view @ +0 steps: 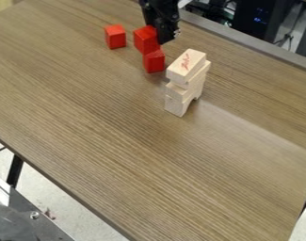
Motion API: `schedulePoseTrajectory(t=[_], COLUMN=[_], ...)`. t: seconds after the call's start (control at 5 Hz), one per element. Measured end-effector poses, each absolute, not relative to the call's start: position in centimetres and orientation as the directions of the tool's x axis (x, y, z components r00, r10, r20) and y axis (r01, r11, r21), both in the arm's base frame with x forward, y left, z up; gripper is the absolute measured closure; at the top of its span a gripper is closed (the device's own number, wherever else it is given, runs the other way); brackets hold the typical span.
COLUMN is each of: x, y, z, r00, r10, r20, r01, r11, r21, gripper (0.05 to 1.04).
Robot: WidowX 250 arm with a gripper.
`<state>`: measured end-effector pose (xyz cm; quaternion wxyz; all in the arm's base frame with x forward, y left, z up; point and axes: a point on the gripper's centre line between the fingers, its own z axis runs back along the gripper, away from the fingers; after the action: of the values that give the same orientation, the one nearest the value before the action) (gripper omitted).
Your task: Take red block and put top of red block
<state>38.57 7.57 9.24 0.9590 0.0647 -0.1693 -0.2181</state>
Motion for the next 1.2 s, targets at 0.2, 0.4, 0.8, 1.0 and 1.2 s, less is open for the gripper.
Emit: schedulePoseTrajectory(t=[0.2,0.4,0.8,1.0,1.2], x=[39.1,39.7,40.7,40.9,41.1], y=[7.2,7.2,7.0,7.3,7.4], z=[9.1,8.8,8.5,7.6,8.1], r00=[0.841,0.844,0.833,0.835,0.833], r10=[-0.454,-0.456,-0.48,-0.489,-0.492], r20=[0.294,0.283,0.276,0.252,0.252], r01=[0.409,0.414,0.447,0.457,0.458], r11=[0.89,0.889,0.877,0.872,0.87], r21=[0.203,0.196,0.174,0.176,0.183], gripper=[0.561,0.561,0.561,0.561,0.561])
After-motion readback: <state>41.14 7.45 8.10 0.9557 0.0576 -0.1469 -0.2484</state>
